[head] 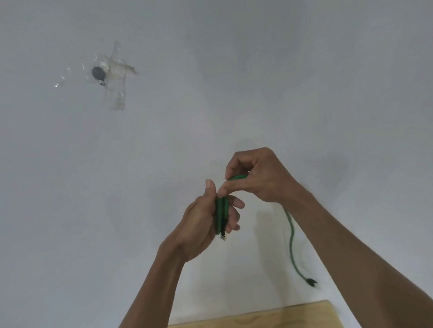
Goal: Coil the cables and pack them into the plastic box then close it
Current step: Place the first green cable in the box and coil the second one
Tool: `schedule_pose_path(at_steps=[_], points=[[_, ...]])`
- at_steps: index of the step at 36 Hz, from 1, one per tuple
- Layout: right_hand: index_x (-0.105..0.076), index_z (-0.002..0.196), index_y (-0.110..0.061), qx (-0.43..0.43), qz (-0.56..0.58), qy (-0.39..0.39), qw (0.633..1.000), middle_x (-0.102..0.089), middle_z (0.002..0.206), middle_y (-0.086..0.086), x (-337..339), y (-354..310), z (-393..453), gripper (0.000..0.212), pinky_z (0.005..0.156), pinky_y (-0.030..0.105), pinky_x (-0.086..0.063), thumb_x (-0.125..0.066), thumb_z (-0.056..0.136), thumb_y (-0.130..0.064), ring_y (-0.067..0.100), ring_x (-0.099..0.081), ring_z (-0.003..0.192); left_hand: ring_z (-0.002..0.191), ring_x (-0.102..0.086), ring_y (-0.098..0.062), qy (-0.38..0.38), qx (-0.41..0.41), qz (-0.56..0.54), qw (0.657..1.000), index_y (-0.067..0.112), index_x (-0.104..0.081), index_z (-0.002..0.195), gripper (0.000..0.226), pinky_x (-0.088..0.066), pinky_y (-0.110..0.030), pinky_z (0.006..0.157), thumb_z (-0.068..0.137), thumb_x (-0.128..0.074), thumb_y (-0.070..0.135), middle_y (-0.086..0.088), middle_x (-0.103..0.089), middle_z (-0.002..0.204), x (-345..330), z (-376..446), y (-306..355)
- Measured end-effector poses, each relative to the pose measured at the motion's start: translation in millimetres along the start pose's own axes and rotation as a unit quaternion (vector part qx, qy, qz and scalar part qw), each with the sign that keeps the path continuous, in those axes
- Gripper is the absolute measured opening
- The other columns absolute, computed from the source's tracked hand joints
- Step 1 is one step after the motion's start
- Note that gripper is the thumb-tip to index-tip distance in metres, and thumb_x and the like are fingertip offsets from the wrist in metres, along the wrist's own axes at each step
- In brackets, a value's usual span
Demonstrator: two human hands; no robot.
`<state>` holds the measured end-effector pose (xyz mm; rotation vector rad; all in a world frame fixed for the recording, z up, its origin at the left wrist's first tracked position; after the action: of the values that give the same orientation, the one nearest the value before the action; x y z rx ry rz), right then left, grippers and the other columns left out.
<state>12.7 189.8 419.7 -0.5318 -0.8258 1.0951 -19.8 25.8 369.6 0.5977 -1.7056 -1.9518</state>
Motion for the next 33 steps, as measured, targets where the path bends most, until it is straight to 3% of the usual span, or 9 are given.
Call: schedule_pose_path(at_steps=[4, 9, 14, 16, 18, 20, 24, 29, 33], points=[[-0.075, 0.075, -0.011, -0.016, 0.101, 0.013, 0.995, -0.073, 0.066, -0.006, 0, 18, 0, 0.016, 0.057, 0.016, -0.050, -0.089, 0.070, -0.006, 0.008, -0.067, 0.060, 0.060, -0.050, -0.022, -0.024, -0.008, -0.066, 0.997, 0.003, -0.069, 0.102, 0.073, -0.052, -0.038, 0.077, 0.097, -0.028, 0.063, -0.014, -0.054, 0.069, -11, -1, 4], [-0.081, 0.084, -0.018, -0.075, 0.164, 0.072, 0.981, -0.079, 0.079, 0.002, -8, 40, -15, 0.002, 0.064, 0.031, -0.055, -0.080, 0.083, -0.020, 0.016, -0.072, 0.070, 0.064, -0.051, -0.024, -0.030, -0.042, -0.081, 0.995, -0.001, -0.068, 0.107, 0.054, -0.052, -0.040, 0.079, 0.102, -0.037, 0.043, -0.014, -0.058, 0.071, -21, -1, 12], [-0.073, 0.103, -0.005, -0.124, 0.274, 0.050, 0.952, -0.062, 0.050, -0.004, -37, 45, -39, 0.023, 0.051, 0.027, -0.040, -0.057, 0.089, -0.014, 0.015, -0.053, 0.046, 0.067, -0.057, -0.025, -0.014, -0.075, -0.095, 0.993, 0.001, -0.071, 0.105, 0.045, -0.050, -0.042, 0.077, 0.101, -0.043, 0.036, -0.014, -0.058, 0.069, -19, 3, 20], [-0.073, 0.071, -0.026, -0.155, 0.234, 0.053, 0.958, -0.055, 0.051, -0.007, -47, 48, -47, 0.028, 0.053, 0.032, -0.042, -0.055, 0.088, -0.011, 0.020, -0.048, 0.050, 0.071, -0.061, -0.027, -0.004, -0.079, -0.111, 0.991, 0.001, -0.070, 0.107, 0.042, -0.051, -0.041, 0.074, 0.100, -0.045, 0.034, -0.014, -0.058, 0.070, -16, 5, 21], [-0.064, 0.054, -0.027, -0.180, 0.173, 0.047, 0.967, -0.054, 0.052, -0.006, -57, 49, -54, 0.050, 0.051, 0.033, -0.046, -0.052, 0.097, -0.006, 0.017, -0.049, 0.048, 0.074, -0.062, -0.026, 0.004, -0.089, -0.115, 0.989, 0.001, -0.066, 0.111, 0.039, -0.053, -0.040, 0.072, 0.100, -0.045, 0.032, -0.012, -0.059, 0.072, -13, 9, 23], [-0.069, 0.061, -0.028, -0.194, 0.133, 0.029, 0.972, -0.060, 0.053, -0.008, -67, 50, -60, 0.045, 0.046, 0.028, -0.045, -0.055, 0.102, -0.016, 0.011, -0.049, 0.044, 0.074, -0.060, -0.021, 0.023, -0.112, -0.091, 0.989, 0.003, -0.063, 0.114, 0.036, -0.054, -0.034, 0.081, 0.101, -0.045, 0.031, -0.008, -0.058, 0.073, -7, 14, 26], [-0.076, 0.108, -0.024, -0.206, 0.130, 0.045, 0.969, -0.070, 0.070, -0.006, -75, 51, -68, 0.015, 0.043, 0.020, -0.037, -0.064, 0.099, -0.026, 0.012, -0.042, 0.049, 0.075, -0.058, -0.016, 0.074, -0.133, 0.023, 0.988, 0.006, -0.062, 0.114, 0.035, -0.051, -0.033, 0.091, 0.100, -0.046, 0.034, -0.001, -0.058, 0.074, 12, 19, 32], [-0.075, 0.116, -0.021, -0.164, -0.006, 0.008, 0.986, -0.075, 0.081, -0.009, -67, 39, -67, 0.022, 0.060, 0.026, -0.053, -0.066, 0.096, -0.023, 0.012, -0.068, 0.061, 0.076, -0.053, -0.021, 0.111, -0.121, 0.112, 0.980, 0.005, -0.060, 0.120, 0.038, -0.043, -0.066, 0.094, 0.104, -0.042, 0.035, 0.000, -0.061, 0.076, 25, 17, 21], [-0.072, 0.119, -0.020, -0.146, -0.070, -0.044, 0.986, -0.075, 0.088, -0.009, -57, 26, -62, 0.025, 0.053, 0.012, -0.043, -0.064, 0.096, -0.019, 0.002, -0.058, 0.051, 0.074, -0.057, -0.016, 0.141, -0.129, 0.161, 0.968, 0.012, -0.063, 0.115, 0.041, -0.052, -0.032, 0.073, 0.103, -0.039, 0.044, -0.001, -0.064, 0.079, 28, 15, 15]])
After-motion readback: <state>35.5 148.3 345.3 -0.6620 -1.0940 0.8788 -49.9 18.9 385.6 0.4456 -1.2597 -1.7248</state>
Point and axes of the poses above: each hand's wrist, its own z-axis towards the middle knuckle, its own x-axis out of the back of the hand, y = z × x, the point moved 2 cm from there along z, towards the middle knuckle
